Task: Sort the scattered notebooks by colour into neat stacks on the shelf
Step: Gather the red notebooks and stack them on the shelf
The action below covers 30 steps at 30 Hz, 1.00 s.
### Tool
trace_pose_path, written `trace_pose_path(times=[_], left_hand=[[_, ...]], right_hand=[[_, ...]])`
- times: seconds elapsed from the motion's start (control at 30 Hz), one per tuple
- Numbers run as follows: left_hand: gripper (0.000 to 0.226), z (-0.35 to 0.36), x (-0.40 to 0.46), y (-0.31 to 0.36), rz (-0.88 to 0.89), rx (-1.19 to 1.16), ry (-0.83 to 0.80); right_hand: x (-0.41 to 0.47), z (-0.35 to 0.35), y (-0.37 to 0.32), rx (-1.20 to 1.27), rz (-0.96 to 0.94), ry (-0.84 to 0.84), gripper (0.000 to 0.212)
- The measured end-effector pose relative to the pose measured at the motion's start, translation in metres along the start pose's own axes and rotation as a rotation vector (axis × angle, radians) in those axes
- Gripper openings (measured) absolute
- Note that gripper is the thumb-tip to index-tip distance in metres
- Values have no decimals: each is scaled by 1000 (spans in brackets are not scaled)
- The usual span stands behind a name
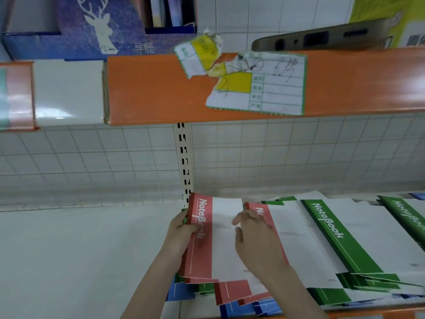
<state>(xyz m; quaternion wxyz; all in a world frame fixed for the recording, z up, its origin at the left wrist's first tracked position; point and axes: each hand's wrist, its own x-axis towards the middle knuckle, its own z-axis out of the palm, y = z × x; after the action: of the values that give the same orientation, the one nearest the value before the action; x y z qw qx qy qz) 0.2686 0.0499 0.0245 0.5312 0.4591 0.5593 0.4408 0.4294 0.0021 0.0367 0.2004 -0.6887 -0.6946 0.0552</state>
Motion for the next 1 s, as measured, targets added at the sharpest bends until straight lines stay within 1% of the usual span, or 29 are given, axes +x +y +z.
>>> trace_pose_path(times=[0.07,0.1,0.17,0.27,0.33,0.4,0.43,0.53,0.6,0.67,0.73,0.77,0.83,0.93,1.0], left_hand=[[28,-1,-3,0,-10,9,-1],[28,-1,-2,-1,-1,16,2],[27,-2,-2,-3,14,41,5],[25,-1,-3,-3,24,43,9],[24,1,-4,-4,22,46,1],[24,6,-5,-7,22,54,-9],[24,9,-5,-8,17,63,-15],[20,16,-8,-12,35,25,-11],[21,17,-10,-10,51,13,26],[30,17,-12,-10,59,-19,67],[36,14,-14,-8,26,-54,66],[33,11,-15,-8,29,-47,54],[17,3,-17,-9,58,-18,45],[19,-12,-19,-10,32,-26,89],[20,-24,-18,-9,-1,-56,131]], right_hand=[[1,-2,6,-130,171,-98,44],[0,-2,7,-155,219,-144,48],[-1,-2,8,-184,240,-161,49],[0,-5,8,-217,195,-99,45],[2,-12,6,-178,164,-48,50],[4,-18,-3,-70,109,-16,55],[4,-21,-10,8,72,-7,55],[3,-21,-37,205,-32,-29,49],[1,-14,-53,255,-79,-65,43],[0,-5,-65,252,-106,-86,35],[-2,2,-70,228,-117,-104,34],[-2,4,-70,217,-117,-118,34],[-2,6,-65,230,-119,-160,30],[-2,3,-52,275,-129,-193,30],[-1,1,-39,181,-82,-168,33]])
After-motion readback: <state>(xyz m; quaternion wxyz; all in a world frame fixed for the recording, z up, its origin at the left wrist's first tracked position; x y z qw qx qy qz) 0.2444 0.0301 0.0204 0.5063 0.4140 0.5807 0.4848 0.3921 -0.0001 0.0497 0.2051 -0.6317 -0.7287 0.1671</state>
